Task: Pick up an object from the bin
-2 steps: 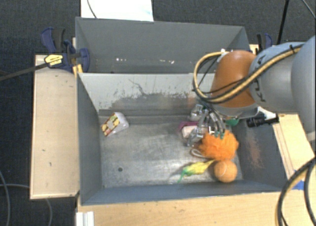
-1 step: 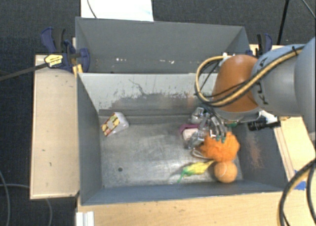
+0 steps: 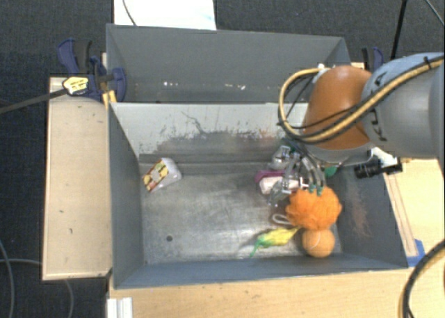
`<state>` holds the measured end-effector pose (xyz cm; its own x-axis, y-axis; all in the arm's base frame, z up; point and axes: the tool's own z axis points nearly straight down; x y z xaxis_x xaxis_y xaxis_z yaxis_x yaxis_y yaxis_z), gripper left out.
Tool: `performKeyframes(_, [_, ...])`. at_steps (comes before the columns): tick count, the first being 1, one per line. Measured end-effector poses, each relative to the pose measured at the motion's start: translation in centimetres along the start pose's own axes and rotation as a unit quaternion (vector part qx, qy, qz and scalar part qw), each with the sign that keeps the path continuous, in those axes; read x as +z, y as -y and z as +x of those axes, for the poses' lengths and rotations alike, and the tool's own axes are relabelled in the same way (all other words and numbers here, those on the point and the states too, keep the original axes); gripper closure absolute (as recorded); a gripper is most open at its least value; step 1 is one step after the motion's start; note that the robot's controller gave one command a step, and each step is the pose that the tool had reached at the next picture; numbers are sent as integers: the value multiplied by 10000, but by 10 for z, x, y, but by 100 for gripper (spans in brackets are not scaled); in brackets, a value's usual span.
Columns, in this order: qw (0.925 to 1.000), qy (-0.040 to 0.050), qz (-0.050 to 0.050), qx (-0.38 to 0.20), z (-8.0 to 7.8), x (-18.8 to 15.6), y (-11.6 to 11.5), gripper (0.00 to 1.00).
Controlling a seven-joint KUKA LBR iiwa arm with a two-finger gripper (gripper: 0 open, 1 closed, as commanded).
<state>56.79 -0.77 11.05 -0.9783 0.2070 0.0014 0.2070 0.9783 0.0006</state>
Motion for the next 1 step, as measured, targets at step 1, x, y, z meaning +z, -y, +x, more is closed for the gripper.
performKeyframes(1, [10000, 49, -7, 1, -2, -4, 9, 100])
